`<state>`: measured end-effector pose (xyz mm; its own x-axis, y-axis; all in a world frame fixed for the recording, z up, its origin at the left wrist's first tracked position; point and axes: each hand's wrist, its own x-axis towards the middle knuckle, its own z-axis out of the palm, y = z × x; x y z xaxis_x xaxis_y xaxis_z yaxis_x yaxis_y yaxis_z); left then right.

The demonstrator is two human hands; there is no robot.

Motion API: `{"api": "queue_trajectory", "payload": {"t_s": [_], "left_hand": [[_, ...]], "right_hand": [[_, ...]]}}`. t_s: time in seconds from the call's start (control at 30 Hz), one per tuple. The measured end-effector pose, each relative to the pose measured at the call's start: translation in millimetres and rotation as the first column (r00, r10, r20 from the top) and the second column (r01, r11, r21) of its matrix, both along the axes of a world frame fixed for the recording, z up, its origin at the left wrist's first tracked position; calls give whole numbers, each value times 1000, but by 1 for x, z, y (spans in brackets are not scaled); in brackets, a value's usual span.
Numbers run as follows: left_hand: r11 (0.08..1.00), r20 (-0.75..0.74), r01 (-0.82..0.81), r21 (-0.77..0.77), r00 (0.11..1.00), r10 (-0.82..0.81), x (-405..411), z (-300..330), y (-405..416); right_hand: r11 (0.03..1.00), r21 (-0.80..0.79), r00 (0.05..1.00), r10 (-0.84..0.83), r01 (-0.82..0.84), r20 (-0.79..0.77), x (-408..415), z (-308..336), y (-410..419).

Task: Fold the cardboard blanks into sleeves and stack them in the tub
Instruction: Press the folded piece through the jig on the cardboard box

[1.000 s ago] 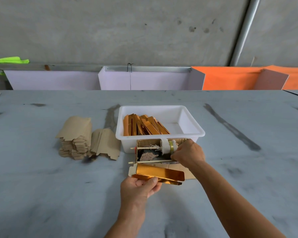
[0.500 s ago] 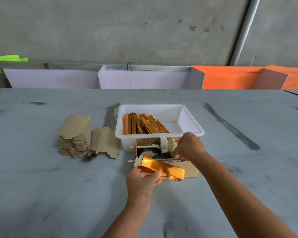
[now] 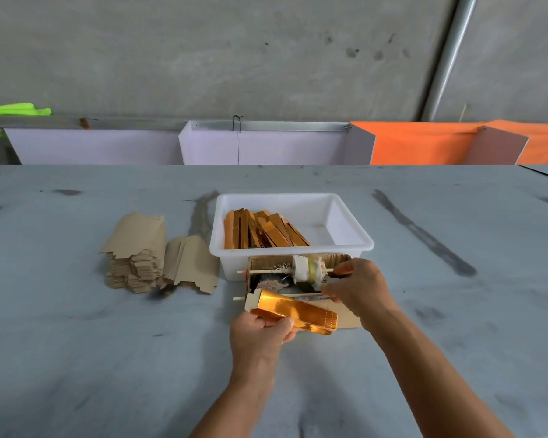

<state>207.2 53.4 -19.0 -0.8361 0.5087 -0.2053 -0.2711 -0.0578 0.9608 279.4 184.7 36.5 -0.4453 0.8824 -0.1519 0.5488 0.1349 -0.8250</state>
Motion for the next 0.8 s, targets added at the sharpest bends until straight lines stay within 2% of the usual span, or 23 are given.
{"api": "queue_trajectory", "payload": {"t_s": [0.43,0.8], "left_hand": [[1000,-56,15,-23,998,-16,-5,-6,-2],[999,-66,12,-32,998,-14,-5,-3,-2]], "right_hand": [[997,-72,984,-53,42,-168,20,-14,-22],[994,-91,972,-78,60,-220,23,-16,-29]]}}
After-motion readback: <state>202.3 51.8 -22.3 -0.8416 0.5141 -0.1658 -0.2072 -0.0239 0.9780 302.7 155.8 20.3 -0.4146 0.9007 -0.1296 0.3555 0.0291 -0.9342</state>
